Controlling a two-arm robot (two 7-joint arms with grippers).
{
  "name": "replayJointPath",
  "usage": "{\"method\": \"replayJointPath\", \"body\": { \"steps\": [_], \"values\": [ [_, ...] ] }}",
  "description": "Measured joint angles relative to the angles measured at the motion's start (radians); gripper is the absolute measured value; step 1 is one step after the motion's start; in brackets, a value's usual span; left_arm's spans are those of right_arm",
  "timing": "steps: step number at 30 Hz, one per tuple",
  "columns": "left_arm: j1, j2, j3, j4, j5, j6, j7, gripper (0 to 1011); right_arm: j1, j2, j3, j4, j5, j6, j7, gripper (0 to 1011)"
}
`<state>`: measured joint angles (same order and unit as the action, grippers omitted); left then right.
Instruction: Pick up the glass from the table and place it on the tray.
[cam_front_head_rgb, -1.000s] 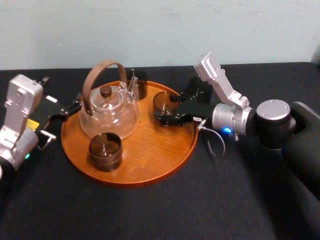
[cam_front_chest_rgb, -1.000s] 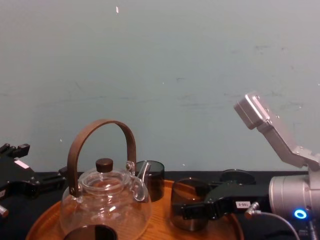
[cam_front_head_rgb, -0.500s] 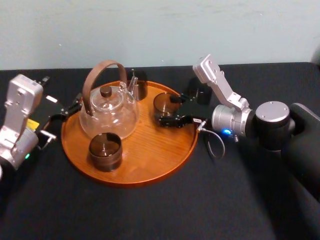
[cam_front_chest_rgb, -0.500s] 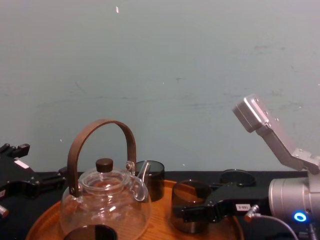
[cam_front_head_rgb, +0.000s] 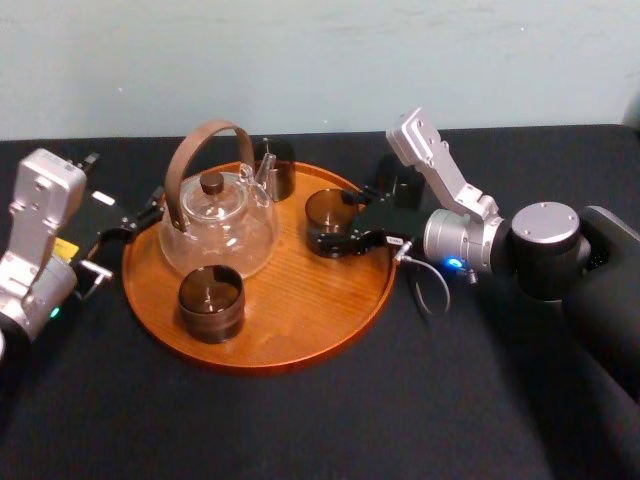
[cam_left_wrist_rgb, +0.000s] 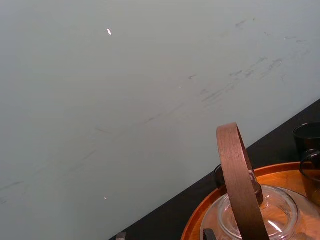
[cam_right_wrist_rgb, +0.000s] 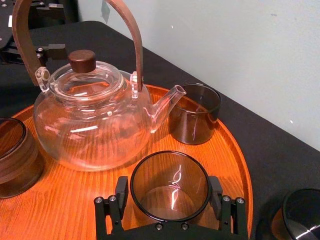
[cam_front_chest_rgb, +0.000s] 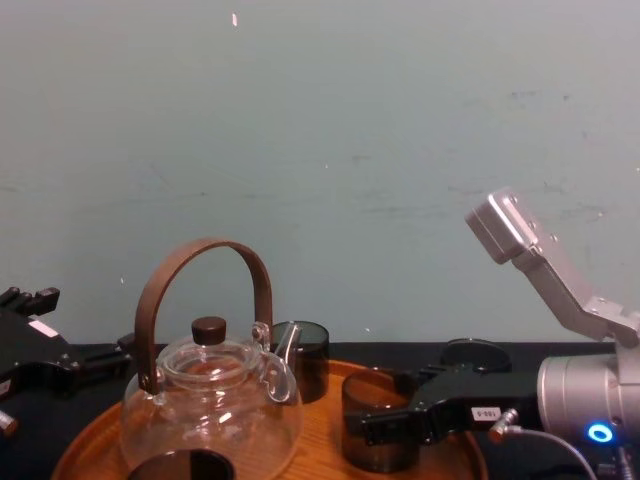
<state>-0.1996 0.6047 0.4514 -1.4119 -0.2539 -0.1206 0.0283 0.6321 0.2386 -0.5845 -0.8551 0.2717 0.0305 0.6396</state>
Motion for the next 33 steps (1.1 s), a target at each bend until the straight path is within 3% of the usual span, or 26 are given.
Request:
{"method": "replayJointPath", "body": {
  "steps": [23,33],
  "values": [
    [0.000,0.000,0.000,0.000,0.000,0.000,0.000,1001,-0.002,0.002,0.001,-0.003,0.002,0.002,0.004,1002],
    [0.000,0.000,0.000,0.000,0.000,0.000,0.000,1001,-0.067,0.073,0.019,-0.138,0.025,0.052,0.023,1002]
  ]
}}
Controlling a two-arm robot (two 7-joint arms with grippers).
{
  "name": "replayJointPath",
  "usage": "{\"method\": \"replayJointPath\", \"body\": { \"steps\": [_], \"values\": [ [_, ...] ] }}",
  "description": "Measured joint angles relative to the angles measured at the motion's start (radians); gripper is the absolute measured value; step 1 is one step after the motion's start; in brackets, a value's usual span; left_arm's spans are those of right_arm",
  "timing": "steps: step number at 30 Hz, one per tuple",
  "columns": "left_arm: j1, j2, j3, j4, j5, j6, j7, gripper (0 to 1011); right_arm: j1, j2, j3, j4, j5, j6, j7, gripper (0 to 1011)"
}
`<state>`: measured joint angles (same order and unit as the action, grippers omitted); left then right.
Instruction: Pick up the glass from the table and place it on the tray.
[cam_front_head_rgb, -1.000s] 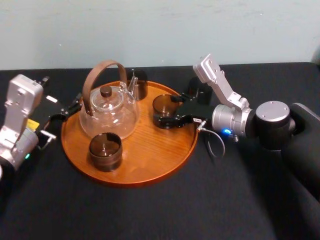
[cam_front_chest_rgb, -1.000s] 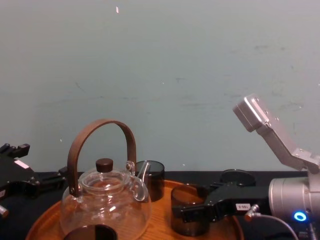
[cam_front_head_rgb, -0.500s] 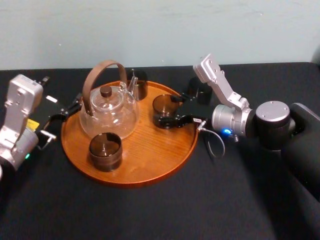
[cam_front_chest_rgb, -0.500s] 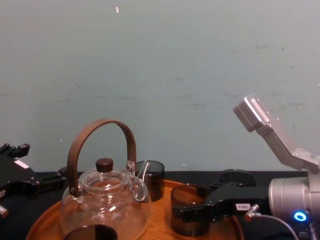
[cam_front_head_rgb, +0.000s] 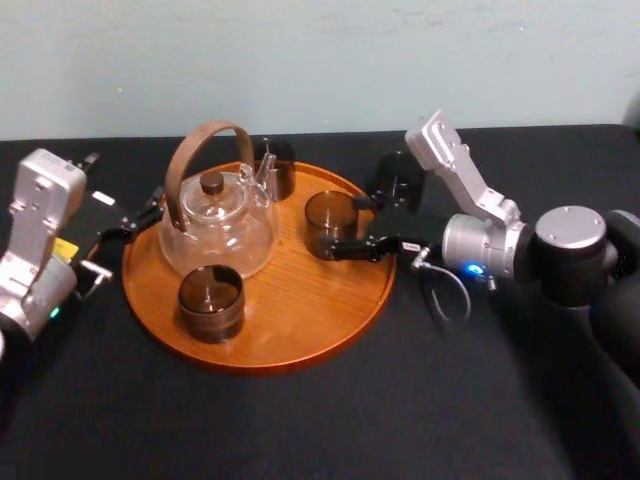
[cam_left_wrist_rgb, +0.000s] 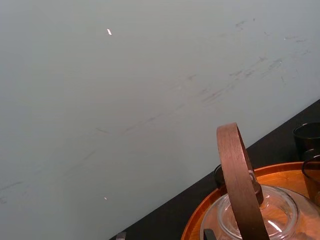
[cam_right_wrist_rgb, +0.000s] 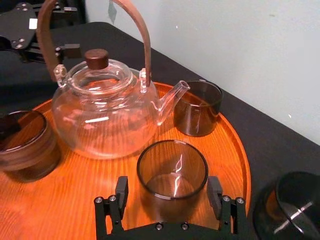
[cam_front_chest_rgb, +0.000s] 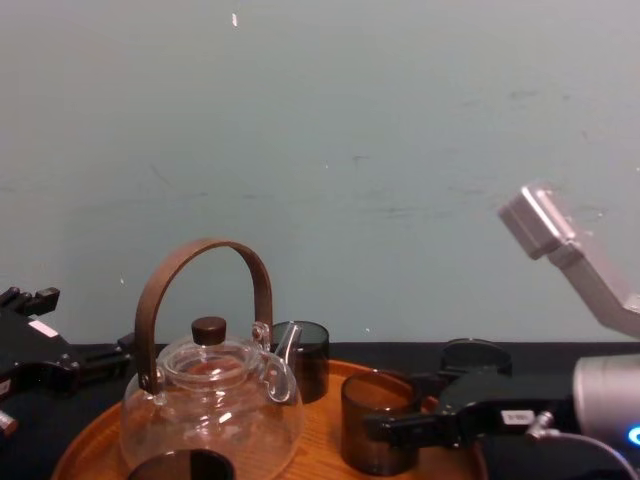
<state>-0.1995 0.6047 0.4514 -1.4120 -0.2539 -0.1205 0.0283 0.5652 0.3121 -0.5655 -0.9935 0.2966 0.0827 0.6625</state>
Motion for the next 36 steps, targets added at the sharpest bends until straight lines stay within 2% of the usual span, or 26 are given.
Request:
{"method": "replayJointPath", "body": {
  "steps": [9,21,28,36],
  "values": [
    [0.000,0.000,0.000,0.000,0.000,0.000,0.000,1001,-0.076,0.084,0.028,-0.137,0.035,0.038,-0.011,1002],
    [0.000,0.000,0.000,0.000,0.000,0.000,0.000,1001,-0.170,0.186,0.075,-0.272,0.093,0.070,-0.038,1003],
    [0.000,0.000,0.000,0.000,0.000,0.000,0.000,1001,-0.213,0.232,0.098,-0.322,0.128,0.077,-0.041,1002],
    [0.000,0.000,0.000,0.000,0.000,0.000,0.000,1001,-0.224,0.253,0.119,-0.312,0.152,0.080,-0.061,1002]
  ]
}}
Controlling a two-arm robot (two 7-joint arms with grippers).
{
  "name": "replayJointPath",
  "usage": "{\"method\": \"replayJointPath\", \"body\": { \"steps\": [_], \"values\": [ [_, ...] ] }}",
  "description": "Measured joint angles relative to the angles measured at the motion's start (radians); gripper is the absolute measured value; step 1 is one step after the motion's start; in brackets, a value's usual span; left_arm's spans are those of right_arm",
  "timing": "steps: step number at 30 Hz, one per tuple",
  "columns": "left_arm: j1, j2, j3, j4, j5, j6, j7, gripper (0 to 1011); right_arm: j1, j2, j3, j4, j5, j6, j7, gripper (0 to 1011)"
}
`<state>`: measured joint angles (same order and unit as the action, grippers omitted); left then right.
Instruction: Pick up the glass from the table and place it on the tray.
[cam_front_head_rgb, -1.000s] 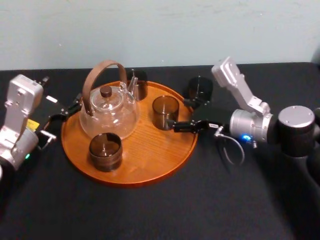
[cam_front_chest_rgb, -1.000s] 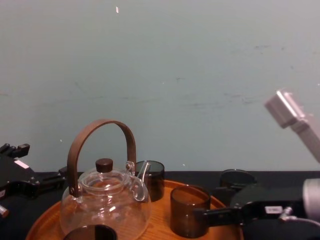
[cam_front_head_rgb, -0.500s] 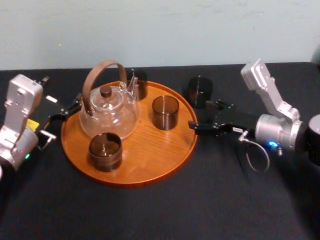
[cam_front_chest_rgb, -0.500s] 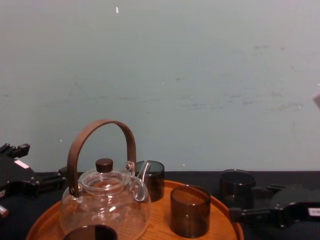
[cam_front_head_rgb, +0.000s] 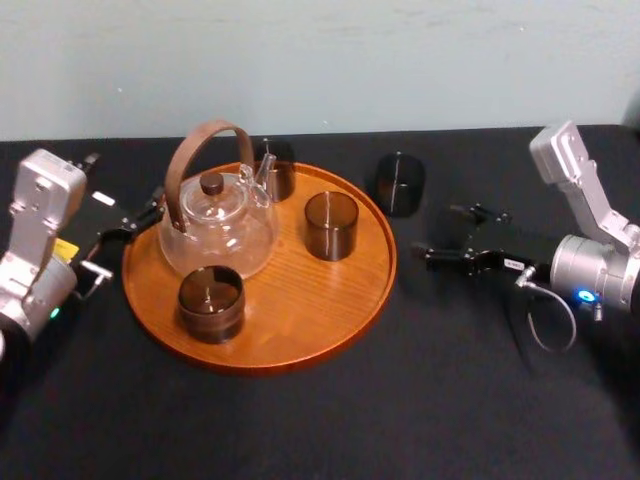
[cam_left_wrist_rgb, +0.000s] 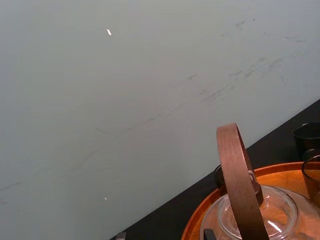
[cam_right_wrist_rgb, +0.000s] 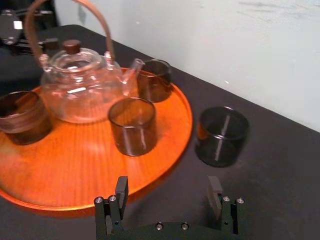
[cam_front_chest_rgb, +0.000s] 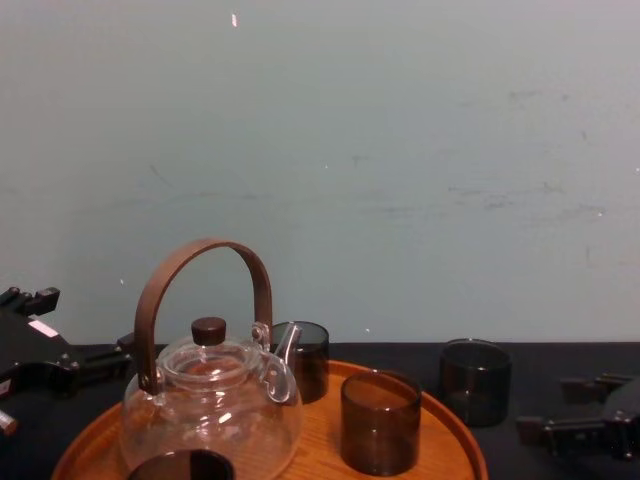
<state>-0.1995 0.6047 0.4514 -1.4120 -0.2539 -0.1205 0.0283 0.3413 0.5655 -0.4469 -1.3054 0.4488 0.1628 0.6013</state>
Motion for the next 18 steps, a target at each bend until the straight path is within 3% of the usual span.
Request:
{"method": "replayJointPath", "body": {
  "steps": [12,18],
  "values": [
    [0.000,0.000,0.000,0.000,0.000,0.000,0.000,1001,0.048,-0.018,0.019,0.092,0.013,-0.002,-0.020,1002],
    [0.000,0.000,0.000,0.000,0.000,0.000,0.000,1001,0.095,-0.045,0.018,0.161,0.007,-0.005,-0.023,1002]
  ]
}}
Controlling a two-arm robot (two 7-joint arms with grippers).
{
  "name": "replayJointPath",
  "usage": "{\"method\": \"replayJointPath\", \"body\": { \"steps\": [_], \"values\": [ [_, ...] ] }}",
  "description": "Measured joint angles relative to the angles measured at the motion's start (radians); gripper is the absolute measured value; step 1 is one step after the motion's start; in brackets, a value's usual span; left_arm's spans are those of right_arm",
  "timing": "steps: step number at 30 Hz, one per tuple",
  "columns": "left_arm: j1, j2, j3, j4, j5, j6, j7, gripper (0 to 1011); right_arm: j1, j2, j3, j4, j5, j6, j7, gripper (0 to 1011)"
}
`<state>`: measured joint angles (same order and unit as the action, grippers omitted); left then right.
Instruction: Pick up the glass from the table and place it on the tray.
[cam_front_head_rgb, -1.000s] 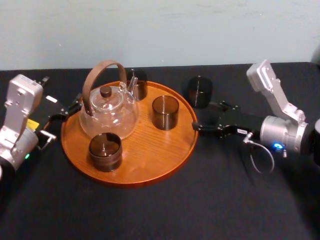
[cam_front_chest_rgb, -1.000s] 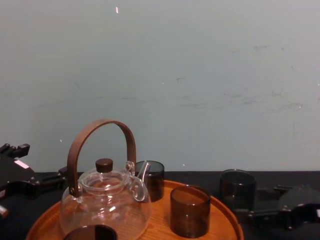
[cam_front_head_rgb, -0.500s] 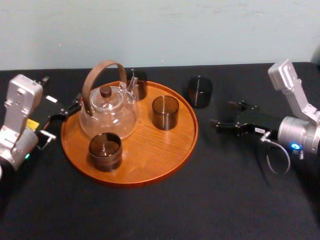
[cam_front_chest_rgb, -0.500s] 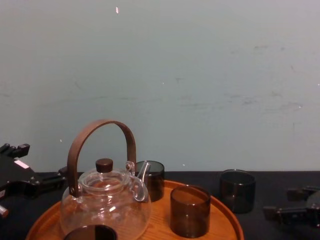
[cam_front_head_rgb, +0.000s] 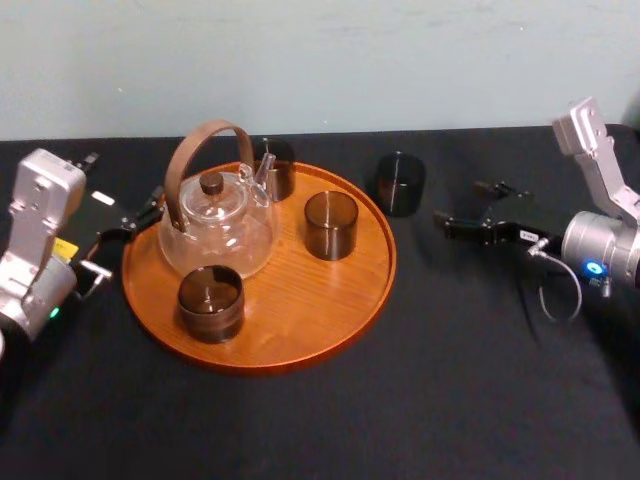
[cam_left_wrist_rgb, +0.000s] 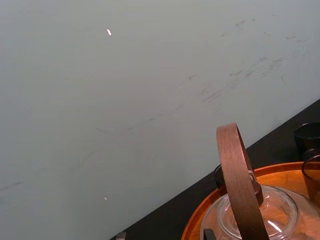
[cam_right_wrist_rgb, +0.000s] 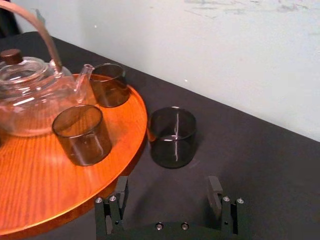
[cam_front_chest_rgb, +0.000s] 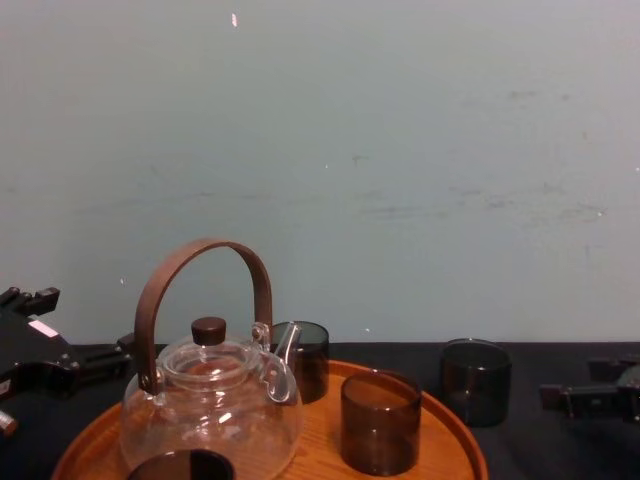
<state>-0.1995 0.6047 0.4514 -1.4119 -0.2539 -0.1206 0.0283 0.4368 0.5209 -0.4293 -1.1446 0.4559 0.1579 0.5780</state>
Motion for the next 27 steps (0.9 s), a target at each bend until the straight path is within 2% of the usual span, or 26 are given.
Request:
{"method": "replayJointPath", "body": {
  "steps": [17,27],
  "values": [
    [0.000,0.000,0.000,0.000,0.000,0.000,0.000,1001,0.103,-0.071,-0.032,0.142,-0.043,-0.017,0.024,1002],
    [0.000,0.000,0.000,0.000,0.000,0.000,0.000,1001,0.170,-0.128,-0.046,0.246,-0.067,-0.033,0.038,1002]
  ]
}}
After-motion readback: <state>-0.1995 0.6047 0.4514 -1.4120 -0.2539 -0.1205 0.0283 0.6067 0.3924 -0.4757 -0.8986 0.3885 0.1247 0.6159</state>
